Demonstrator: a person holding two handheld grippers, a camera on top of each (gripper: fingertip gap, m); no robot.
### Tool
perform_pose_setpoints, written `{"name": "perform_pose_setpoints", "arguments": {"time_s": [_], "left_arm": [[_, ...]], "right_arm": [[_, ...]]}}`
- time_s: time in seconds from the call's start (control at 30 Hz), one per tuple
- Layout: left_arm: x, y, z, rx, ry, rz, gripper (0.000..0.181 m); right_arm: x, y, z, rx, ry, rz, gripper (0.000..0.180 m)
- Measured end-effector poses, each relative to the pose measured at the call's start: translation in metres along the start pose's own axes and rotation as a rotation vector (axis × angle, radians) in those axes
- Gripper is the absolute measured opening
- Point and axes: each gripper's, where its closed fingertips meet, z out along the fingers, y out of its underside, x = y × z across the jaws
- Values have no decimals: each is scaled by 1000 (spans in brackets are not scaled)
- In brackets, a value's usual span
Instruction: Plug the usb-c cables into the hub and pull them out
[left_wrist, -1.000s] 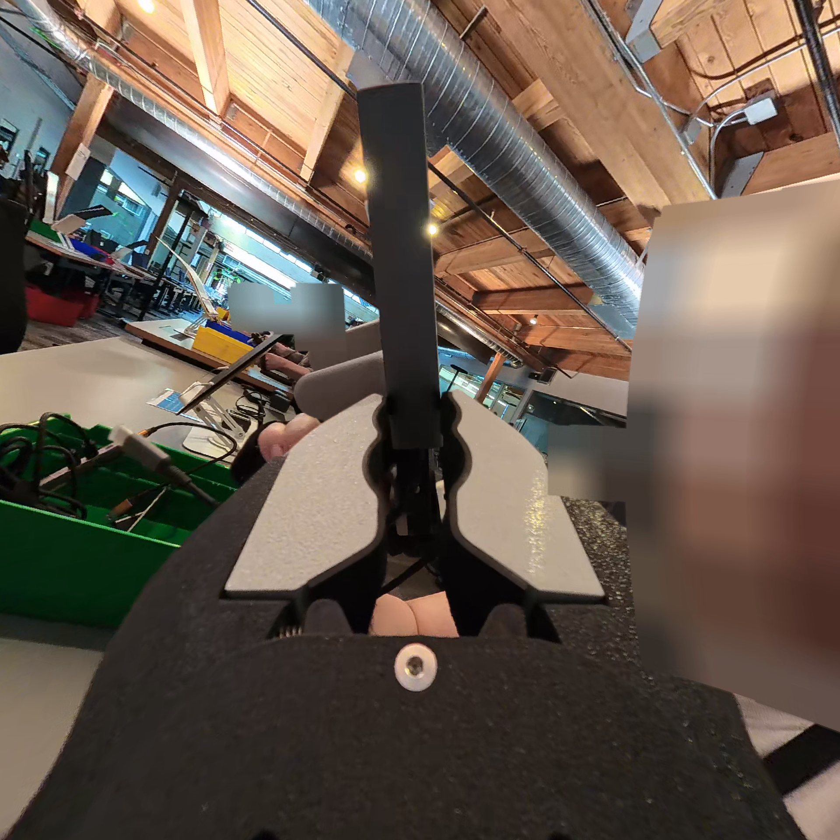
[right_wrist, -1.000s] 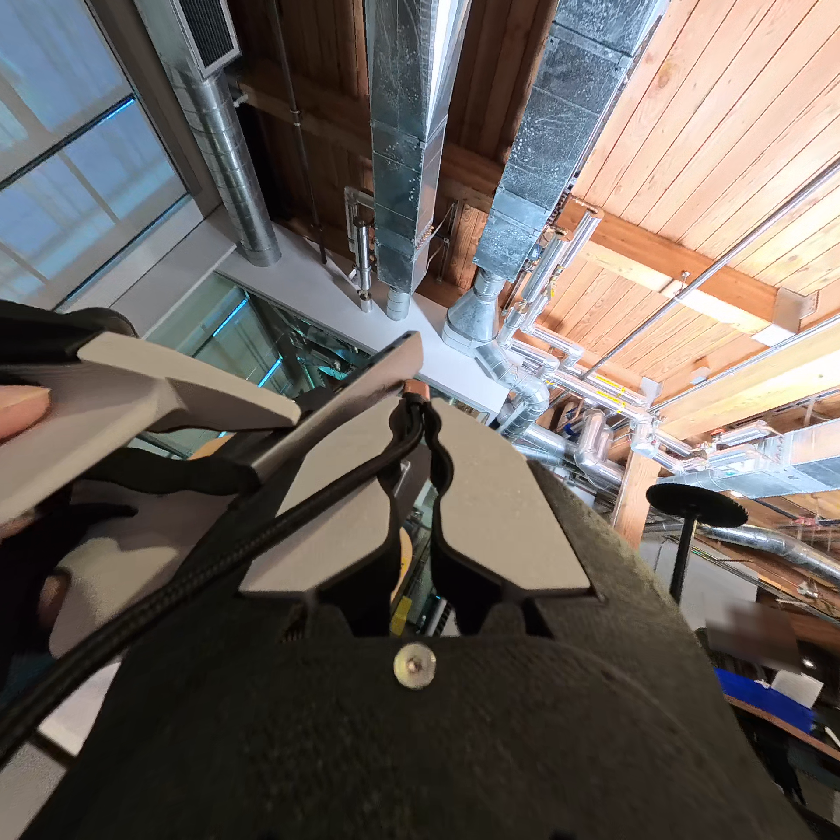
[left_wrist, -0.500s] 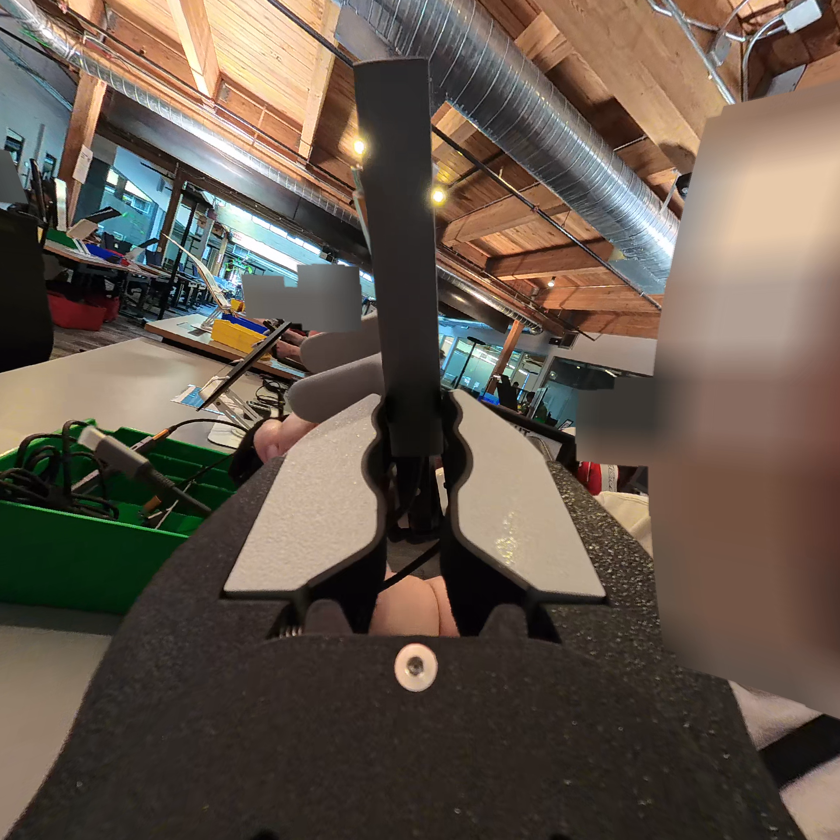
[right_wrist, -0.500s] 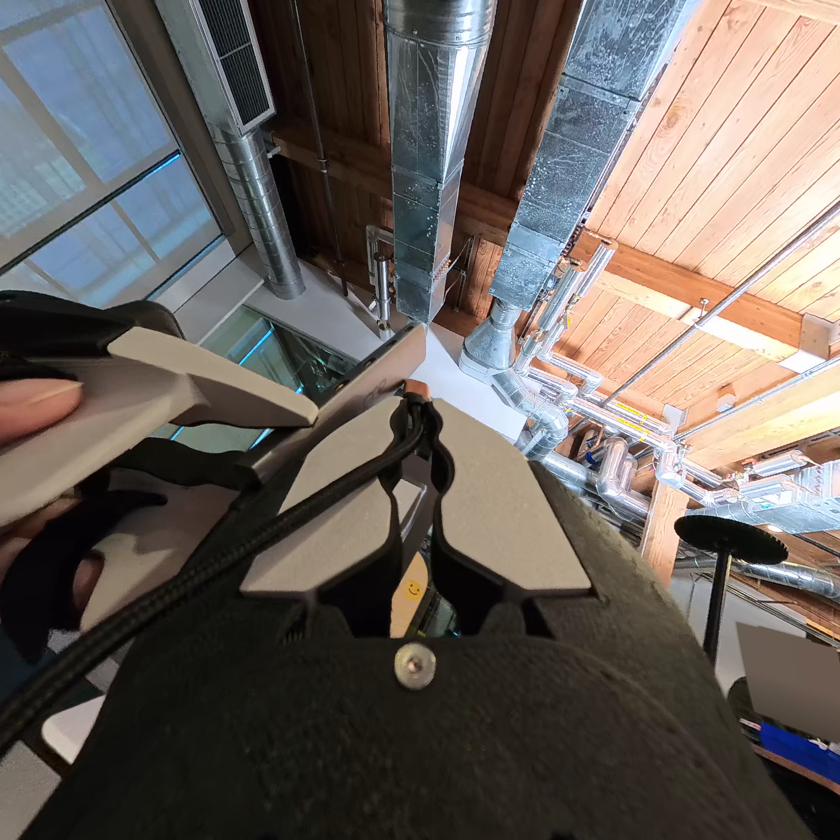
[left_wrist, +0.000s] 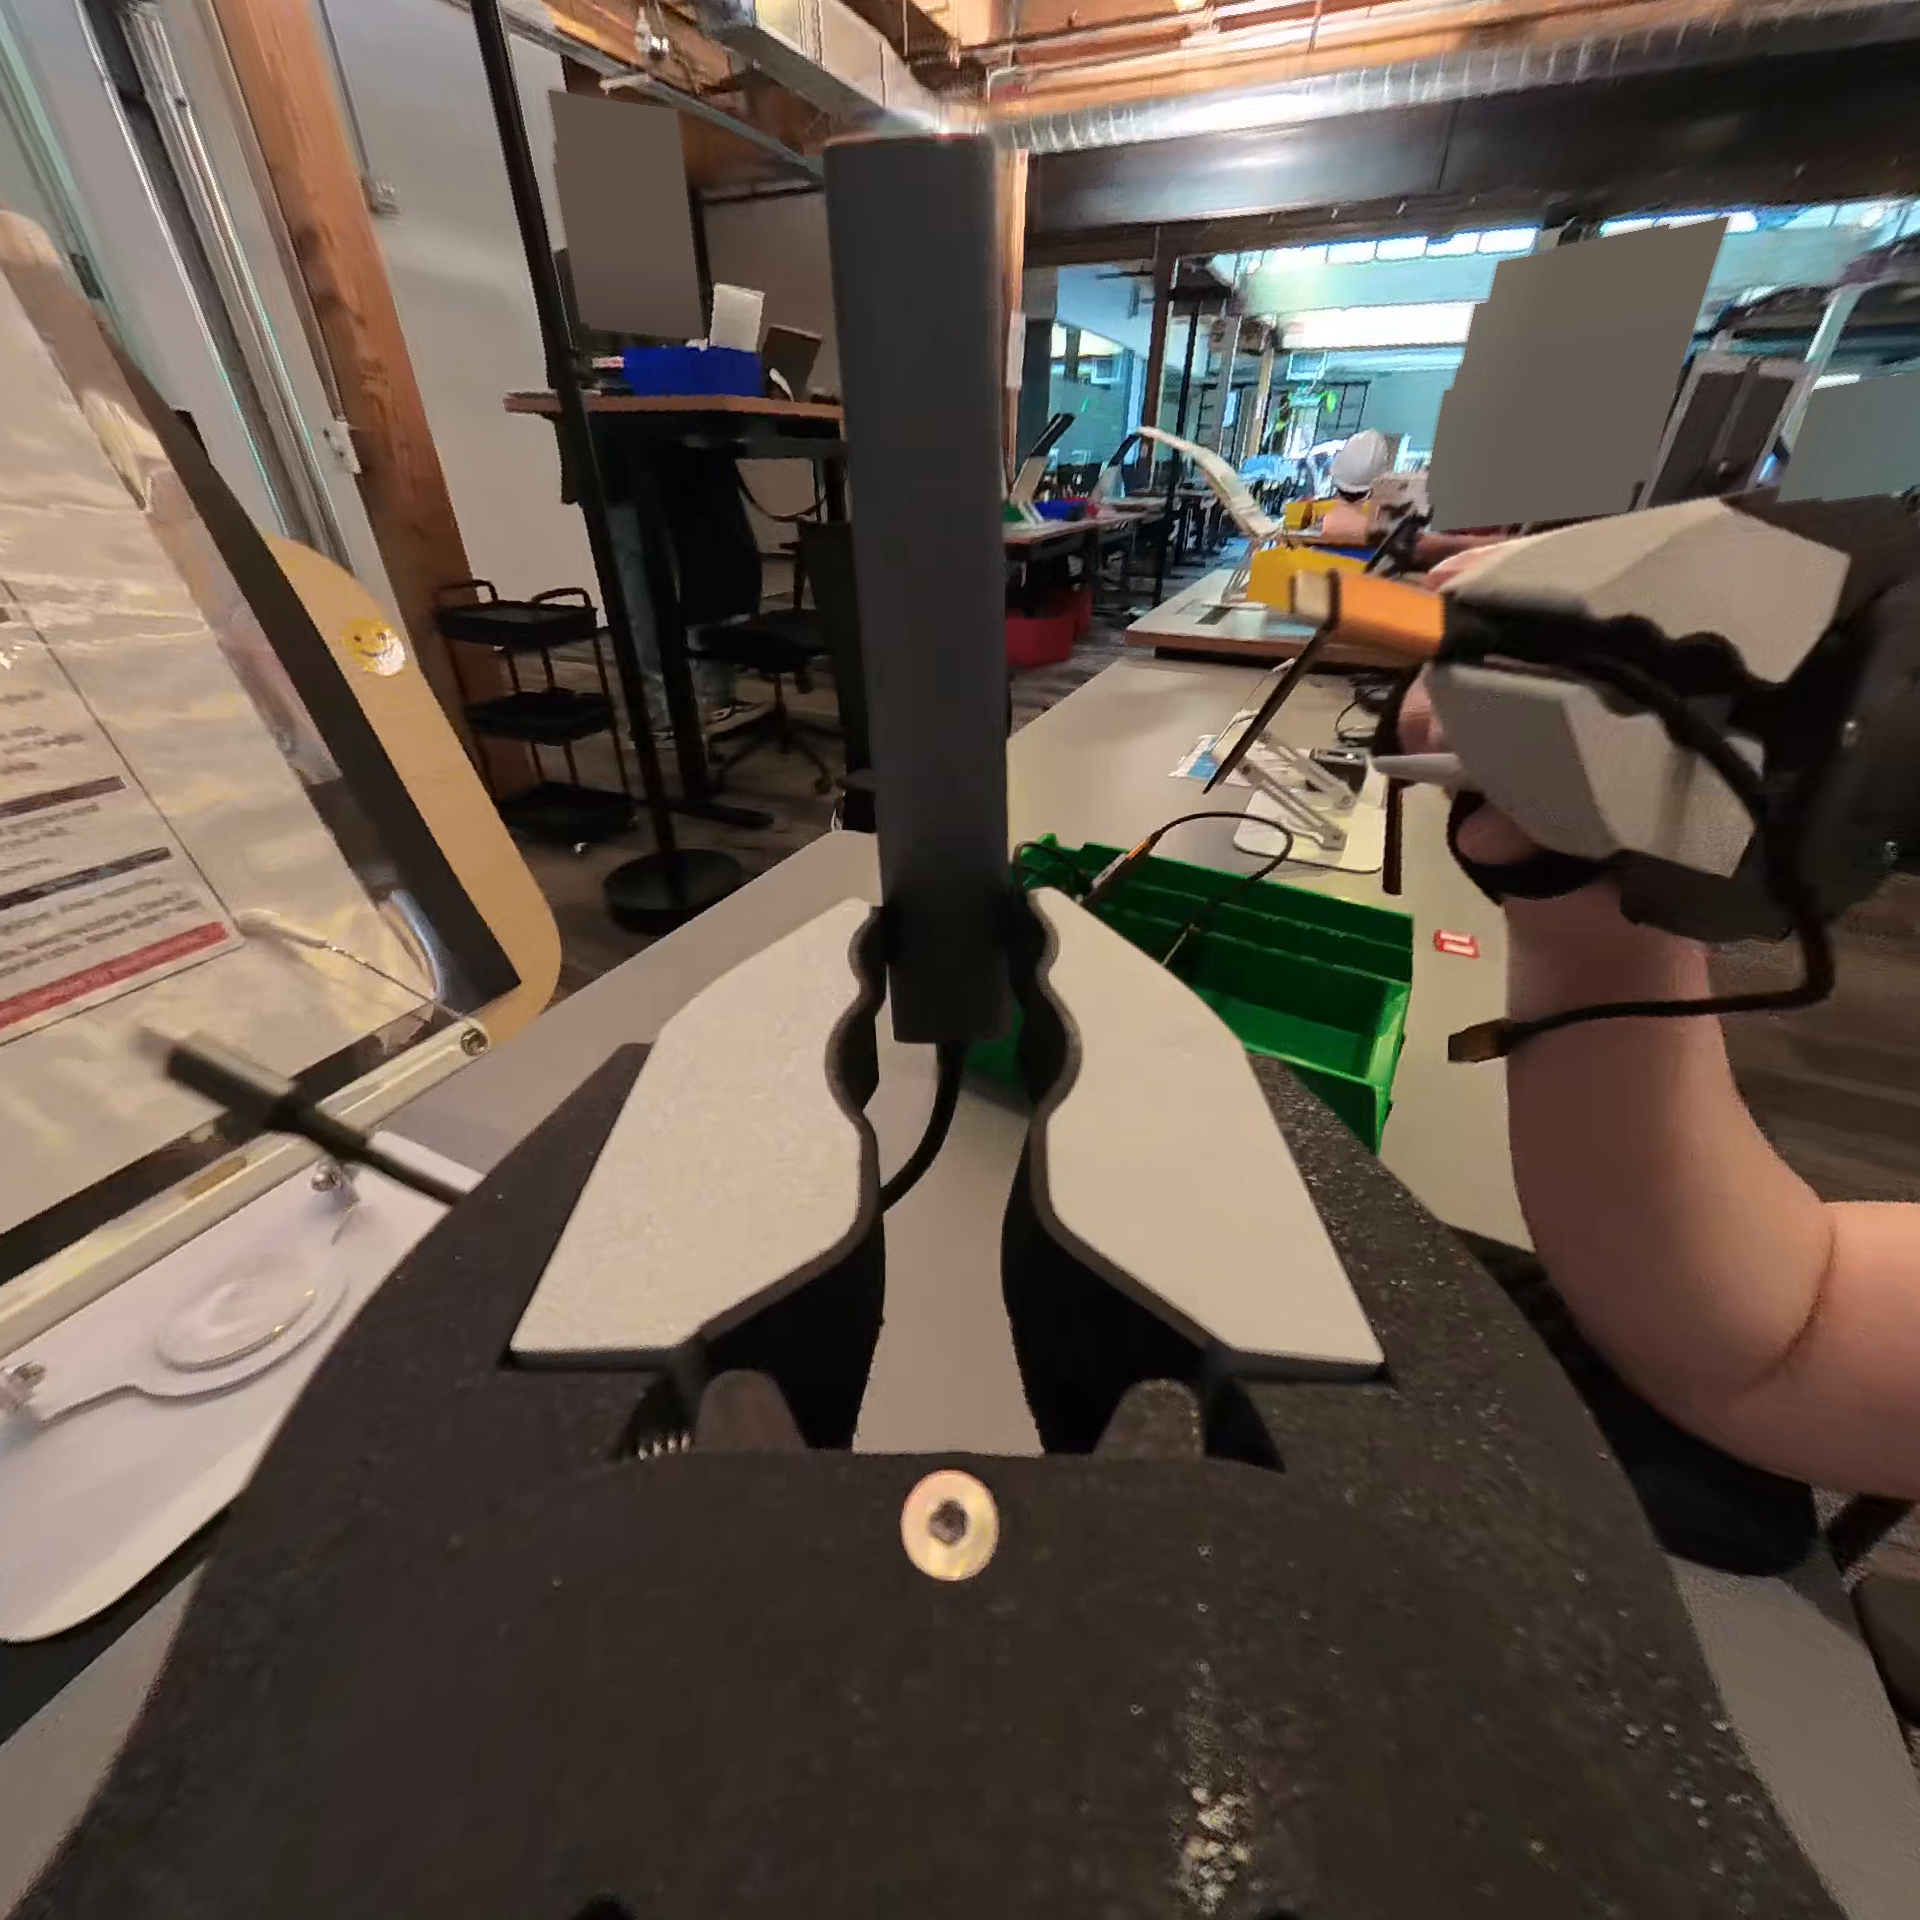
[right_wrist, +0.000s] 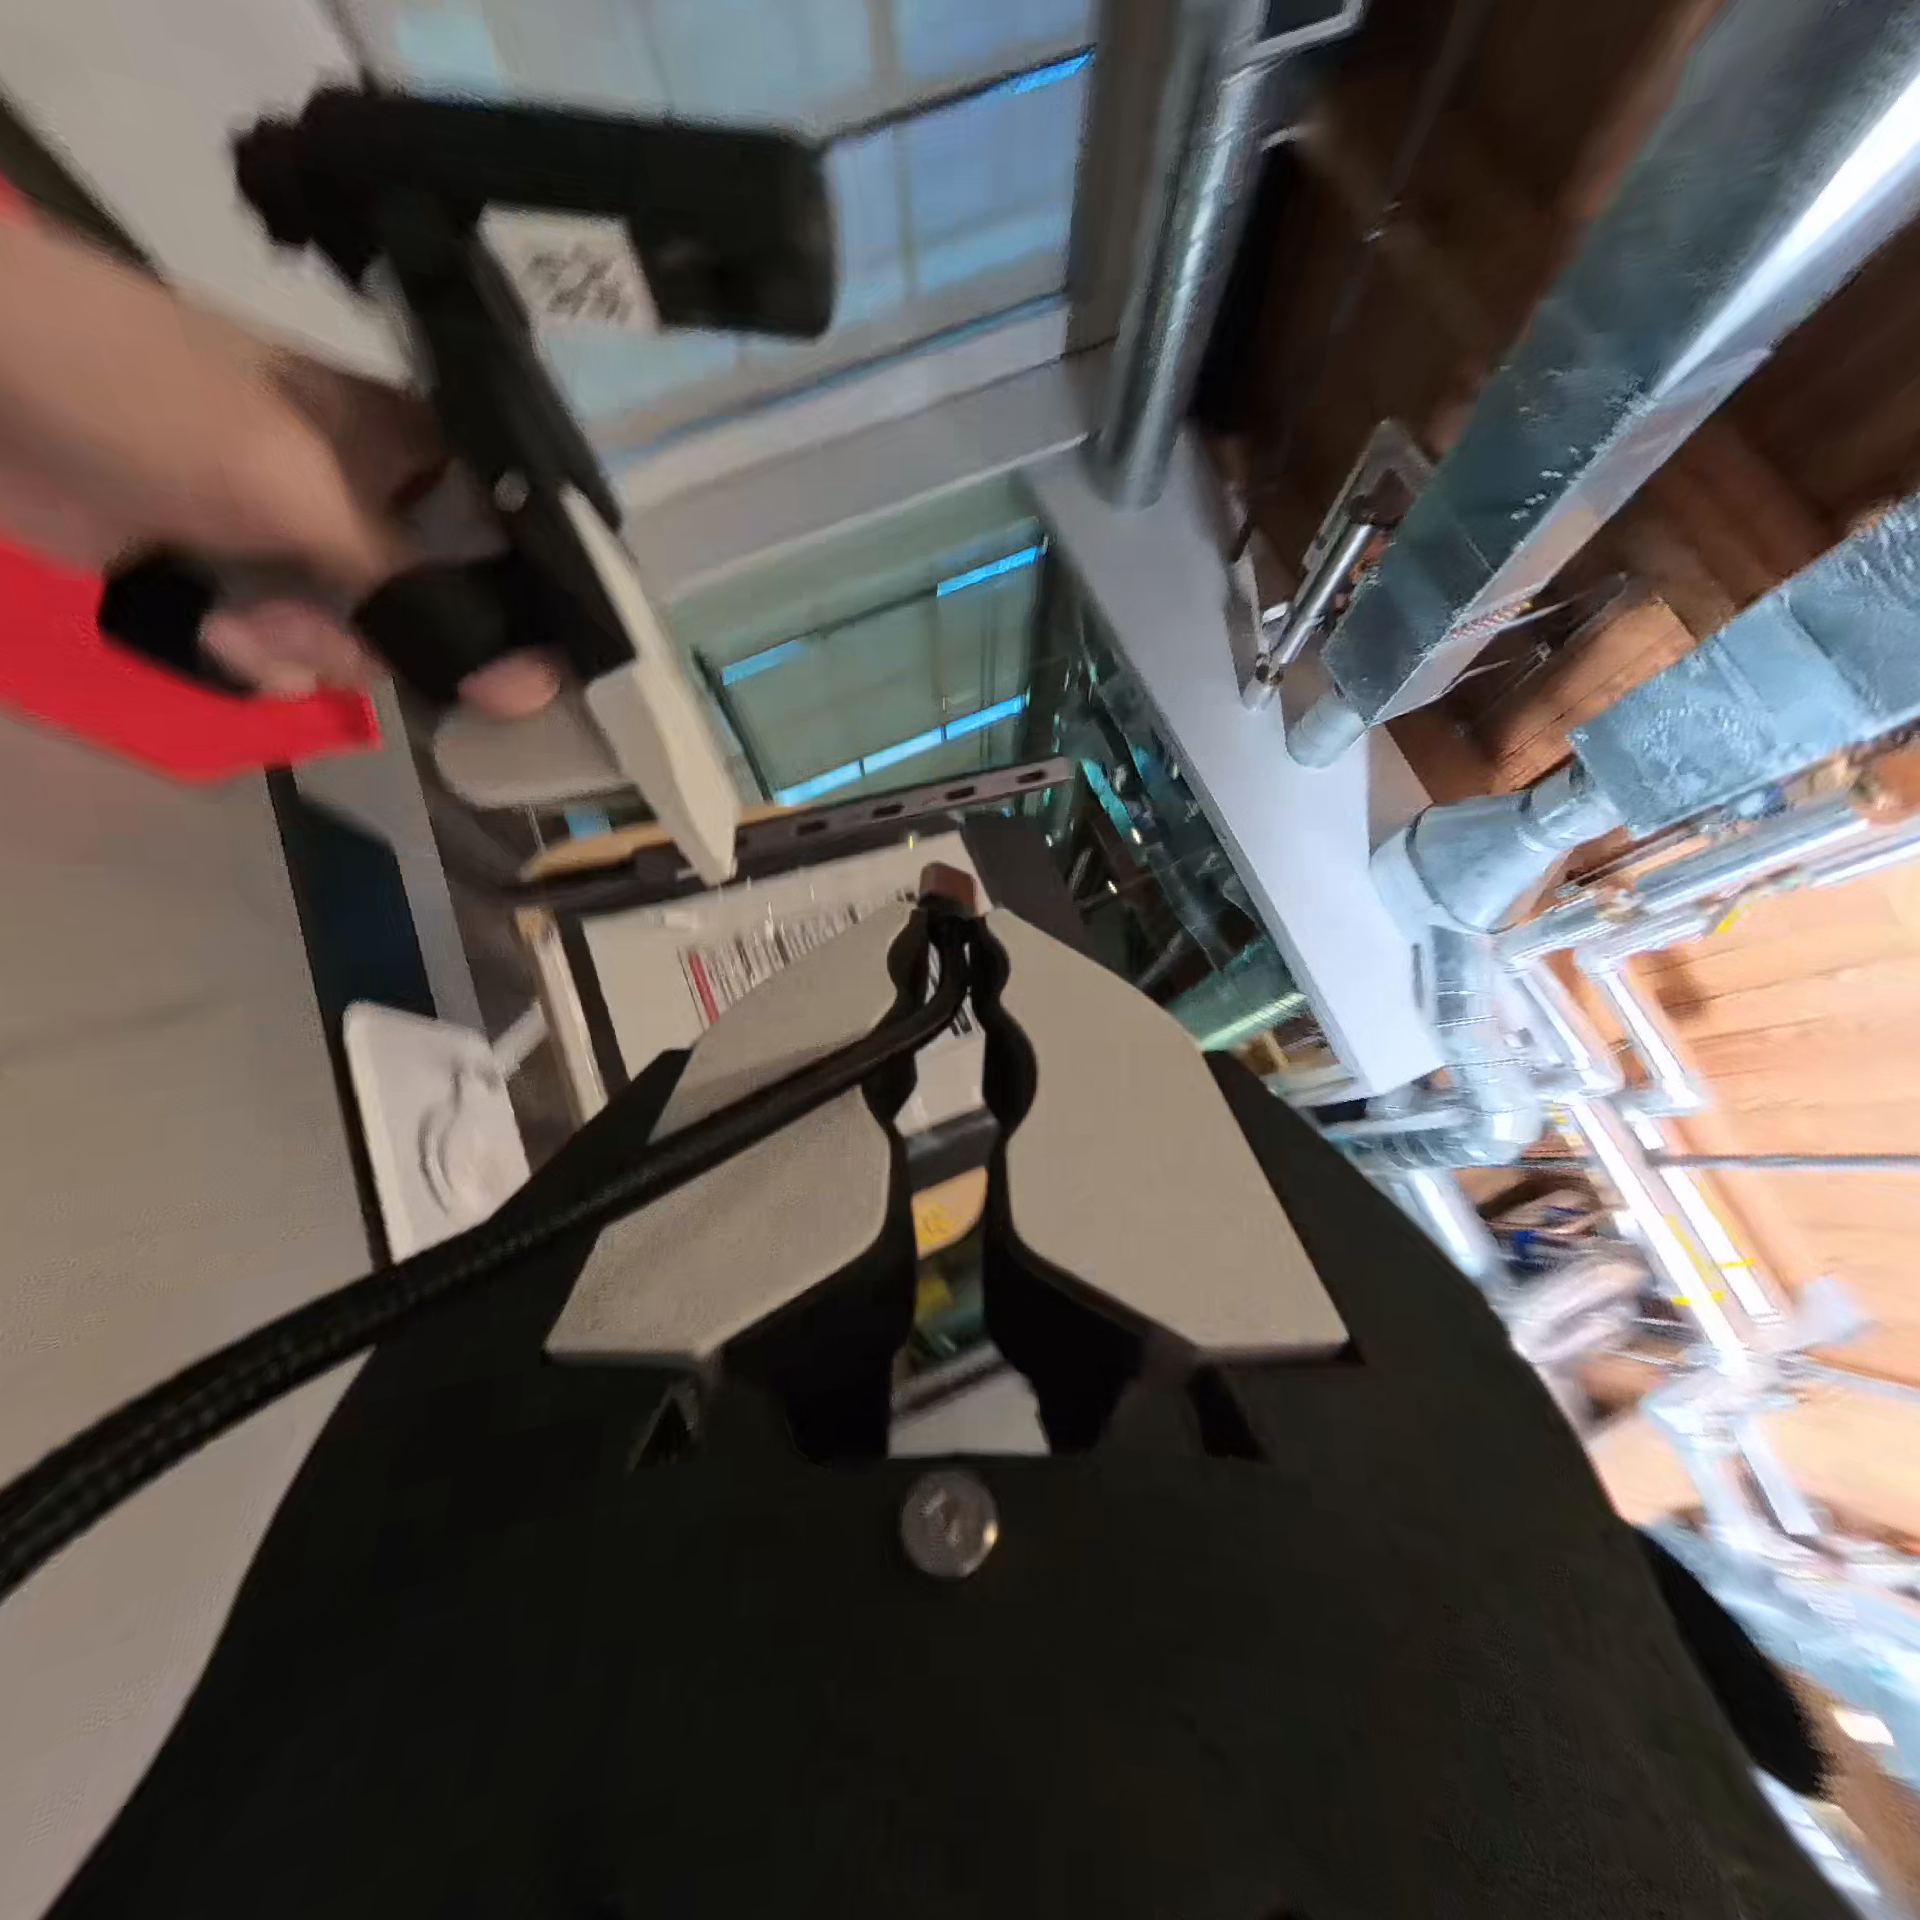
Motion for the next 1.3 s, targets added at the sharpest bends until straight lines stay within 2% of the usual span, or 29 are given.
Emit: {"name": "perform_pose_setpoints", "arguments": {"time_s": [0.07, 0.23, 0.43, 0.7, 0.97, 1.3], "left_arm": [[-3, 6, 2, -37, -1, 3, 22], [-6, 27, 5, -157, 22, -5, 22], [-5, 33, 8, -200, 26, 2, 22], [-1, 38, 9, -241, 29, 32, 22], [0, 47, 6, -335, -29, 143, 22], [13, 41, -2, -291, 97, 141, 23]], "right_arm": [[-16, 3, 7, -51, -39, -132, 7], [-44, 16, 22, -95, -134, -175, 8], [-52, 24, 27, -95, -171, -106, 8], [-61, 32, 31, -122, -208, -113, 8], [-70, 34, 31, -114, -262, -64, 8], [-65, 26, 23, 8, -279, 54, 8]]}}
